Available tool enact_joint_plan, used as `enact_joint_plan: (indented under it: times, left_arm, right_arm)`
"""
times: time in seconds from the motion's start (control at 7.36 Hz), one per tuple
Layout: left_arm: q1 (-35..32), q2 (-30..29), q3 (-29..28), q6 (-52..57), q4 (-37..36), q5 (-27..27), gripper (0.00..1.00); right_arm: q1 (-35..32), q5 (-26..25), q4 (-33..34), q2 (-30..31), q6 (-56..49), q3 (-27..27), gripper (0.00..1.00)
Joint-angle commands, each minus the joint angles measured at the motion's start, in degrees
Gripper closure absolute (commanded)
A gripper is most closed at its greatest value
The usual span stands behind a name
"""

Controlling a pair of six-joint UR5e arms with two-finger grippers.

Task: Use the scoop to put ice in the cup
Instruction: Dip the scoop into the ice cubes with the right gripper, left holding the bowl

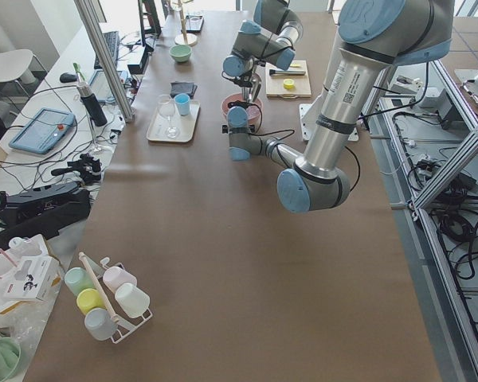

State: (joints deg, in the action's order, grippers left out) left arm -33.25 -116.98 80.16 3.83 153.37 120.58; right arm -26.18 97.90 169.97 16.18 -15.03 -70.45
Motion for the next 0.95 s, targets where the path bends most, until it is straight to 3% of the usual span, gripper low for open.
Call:
enact_joint_plan:
  times: [0.0, 0.81]
  left_arm:
    - [0.0, 0.0, 0.0, -0.1, 0.0, -0.1, 0.02]
    - [0.1, 0.0, -0.3, -0.1, -0.1, -0.1, 0.02]
  right_arm:
    - [0.1, -1.0, -2.0, 1.0, 0.0, 1.1, 1.0]
    - [0.2, -0.8, -11.2, 2.1, 0.4, 3.0, 1.0]
